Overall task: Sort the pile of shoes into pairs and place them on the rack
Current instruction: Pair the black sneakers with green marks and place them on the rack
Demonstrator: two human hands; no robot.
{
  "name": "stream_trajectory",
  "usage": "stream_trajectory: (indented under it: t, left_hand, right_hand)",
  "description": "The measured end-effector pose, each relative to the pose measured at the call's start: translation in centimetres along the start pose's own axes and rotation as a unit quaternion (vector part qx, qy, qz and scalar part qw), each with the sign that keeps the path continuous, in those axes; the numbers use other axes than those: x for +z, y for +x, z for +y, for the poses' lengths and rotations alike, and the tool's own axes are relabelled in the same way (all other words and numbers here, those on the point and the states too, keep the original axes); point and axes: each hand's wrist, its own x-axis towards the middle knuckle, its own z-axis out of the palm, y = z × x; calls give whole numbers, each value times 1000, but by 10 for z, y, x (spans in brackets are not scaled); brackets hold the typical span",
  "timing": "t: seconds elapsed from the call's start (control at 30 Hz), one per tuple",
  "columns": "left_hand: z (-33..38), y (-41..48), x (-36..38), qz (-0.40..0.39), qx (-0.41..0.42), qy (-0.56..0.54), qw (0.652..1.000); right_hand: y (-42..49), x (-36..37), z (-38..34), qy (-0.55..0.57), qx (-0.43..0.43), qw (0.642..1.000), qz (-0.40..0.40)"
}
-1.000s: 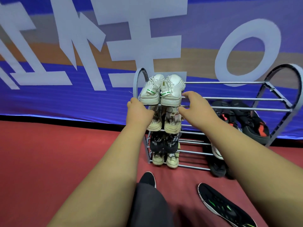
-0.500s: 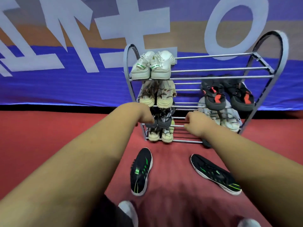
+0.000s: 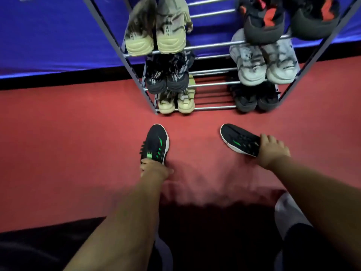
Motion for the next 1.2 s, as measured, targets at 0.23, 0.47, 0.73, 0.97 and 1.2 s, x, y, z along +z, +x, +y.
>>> stream_trajectory:
  t: [0.23, 0.47, 0.73, 0.97, 1.2]
  left_hand:
    - [-17, 12, 10, 18, 15, 3, 1000]
    - [1, 3, 22, -19, 44, 11, 999]
    - [24, -37, 54, -113, 240, 36, 964]
    - [23, -31, 62, -307, 288, -102, 901]
    - [33, -12, 47, -155, 95, -403, 897]
  right_hand:
    - [20, 12, 2, -83, -13, 996, -1]
    - [19, 24, 3, -123, 15, 992, -5]
    - [9, 28, -18, 11, 88, 995, -37]
    - [-7, 2, -61, 320, 68, 945, -25]
    - [-45, 0, -137, 370, -58, 926, -55]
